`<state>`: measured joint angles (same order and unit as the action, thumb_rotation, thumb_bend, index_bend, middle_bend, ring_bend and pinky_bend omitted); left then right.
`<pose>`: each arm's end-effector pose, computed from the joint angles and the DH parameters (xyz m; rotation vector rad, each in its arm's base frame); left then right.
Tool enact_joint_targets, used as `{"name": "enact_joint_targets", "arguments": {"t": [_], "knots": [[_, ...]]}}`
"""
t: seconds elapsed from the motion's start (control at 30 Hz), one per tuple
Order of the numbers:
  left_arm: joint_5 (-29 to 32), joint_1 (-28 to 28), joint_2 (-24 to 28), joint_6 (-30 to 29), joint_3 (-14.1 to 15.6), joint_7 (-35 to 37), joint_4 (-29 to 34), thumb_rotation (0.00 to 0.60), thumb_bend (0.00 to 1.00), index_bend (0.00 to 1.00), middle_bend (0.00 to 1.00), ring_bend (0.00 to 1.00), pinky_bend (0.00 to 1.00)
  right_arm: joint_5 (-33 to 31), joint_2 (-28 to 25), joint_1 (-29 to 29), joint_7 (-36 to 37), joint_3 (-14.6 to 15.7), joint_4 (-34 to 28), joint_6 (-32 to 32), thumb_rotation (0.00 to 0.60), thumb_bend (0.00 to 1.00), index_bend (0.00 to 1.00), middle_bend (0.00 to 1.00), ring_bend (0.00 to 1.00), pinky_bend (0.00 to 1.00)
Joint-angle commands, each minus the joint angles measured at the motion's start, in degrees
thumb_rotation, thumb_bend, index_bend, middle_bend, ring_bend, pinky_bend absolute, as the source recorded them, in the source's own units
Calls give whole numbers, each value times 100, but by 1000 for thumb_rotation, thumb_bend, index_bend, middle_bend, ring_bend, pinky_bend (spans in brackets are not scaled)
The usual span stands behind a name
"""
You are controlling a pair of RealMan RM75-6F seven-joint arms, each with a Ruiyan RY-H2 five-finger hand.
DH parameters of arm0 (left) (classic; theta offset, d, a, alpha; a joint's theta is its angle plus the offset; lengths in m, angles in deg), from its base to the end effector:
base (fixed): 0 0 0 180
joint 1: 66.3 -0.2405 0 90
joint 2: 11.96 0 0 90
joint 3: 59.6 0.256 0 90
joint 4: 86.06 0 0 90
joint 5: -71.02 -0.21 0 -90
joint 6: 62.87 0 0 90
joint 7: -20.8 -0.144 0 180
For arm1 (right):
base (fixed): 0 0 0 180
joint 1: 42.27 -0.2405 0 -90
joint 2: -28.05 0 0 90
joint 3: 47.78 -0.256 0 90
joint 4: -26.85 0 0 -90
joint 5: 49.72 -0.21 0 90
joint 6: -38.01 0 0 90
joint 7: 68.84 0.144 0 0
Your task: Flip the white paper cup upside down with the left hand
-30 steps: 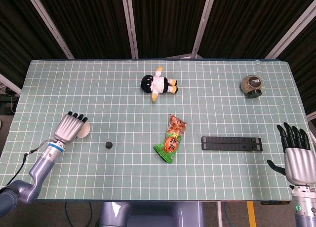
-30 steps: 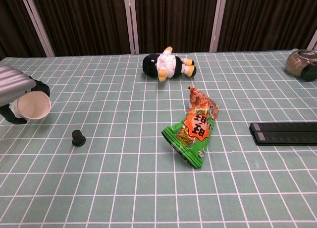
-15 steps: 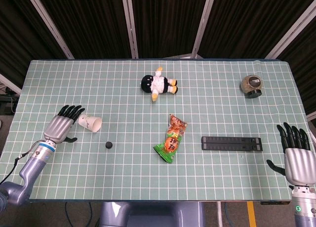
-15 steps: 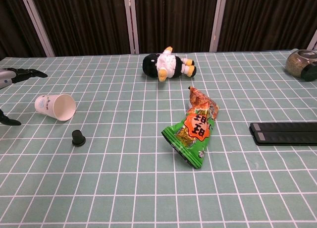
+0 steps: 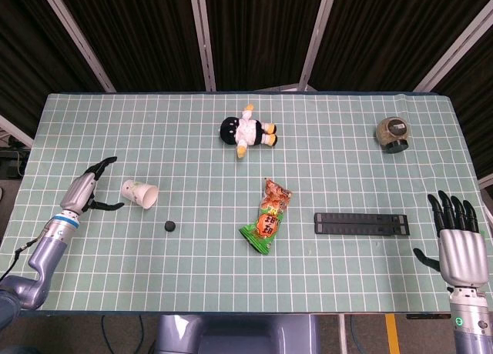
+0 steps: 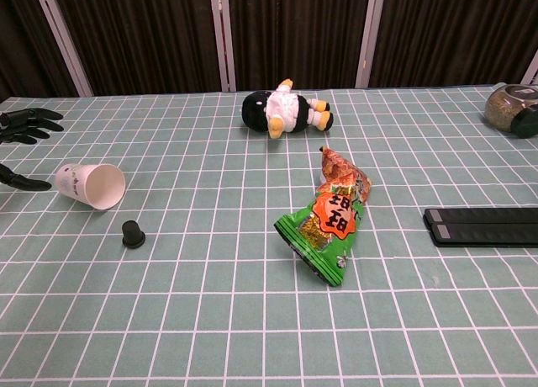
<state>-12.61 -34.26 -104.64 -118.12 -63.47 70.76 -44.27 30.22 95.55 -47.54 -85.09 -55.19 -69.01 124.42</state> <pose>-0.3327 0.3613 0.0416 -1.4200 -1.4362 -1.1248 -0.2988 -0.1970 0.1544 1.3031 -0.7688 0.7897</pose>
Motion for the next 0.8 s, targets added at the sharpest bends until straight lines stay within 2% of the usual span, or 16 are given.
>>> {"name": "enact_joint_targets", "arguments": {"t": [0.03, 0.33, 0.53, 0.67, 0.8], "knots": [[-190, 104, -484, 121, 128, 466, -636, 600, 98, 121, 117, 132, 108, -32, 9, 2, -6, -12, 18, -2, 600, 0, 0, 0, 0, 0], [-397, 159, -727, 83, 330, 643, -1127, 600, 99, 206, 146, 151, 121, -143, 5, 8, 19, -42, 75, -28, 600, 0, 0, 0, 0, 0], [-513, 173, -864, -75, 427, 357, -1337, 600, 100, 251, 172, 159, 132, -166, 13, 1, 12, -43, 87, -44, 600, 0, 0, 0, 0, 0], [-496, 175, -974, -106, 421, 172, -1463, 600, 110, 327, 233, 207, 201, -166, 11, -3, 7, -44, 82, -44, 600, 0, 0, 0, 0, 0], [-438, 181, -1033, -62, 389, 160, -1507, 600, 200, 443, 304, 291, 310, -178, 7, -7, 13, -45, 83, -54, 600, 0, 0, 0, 0, 0]]}}
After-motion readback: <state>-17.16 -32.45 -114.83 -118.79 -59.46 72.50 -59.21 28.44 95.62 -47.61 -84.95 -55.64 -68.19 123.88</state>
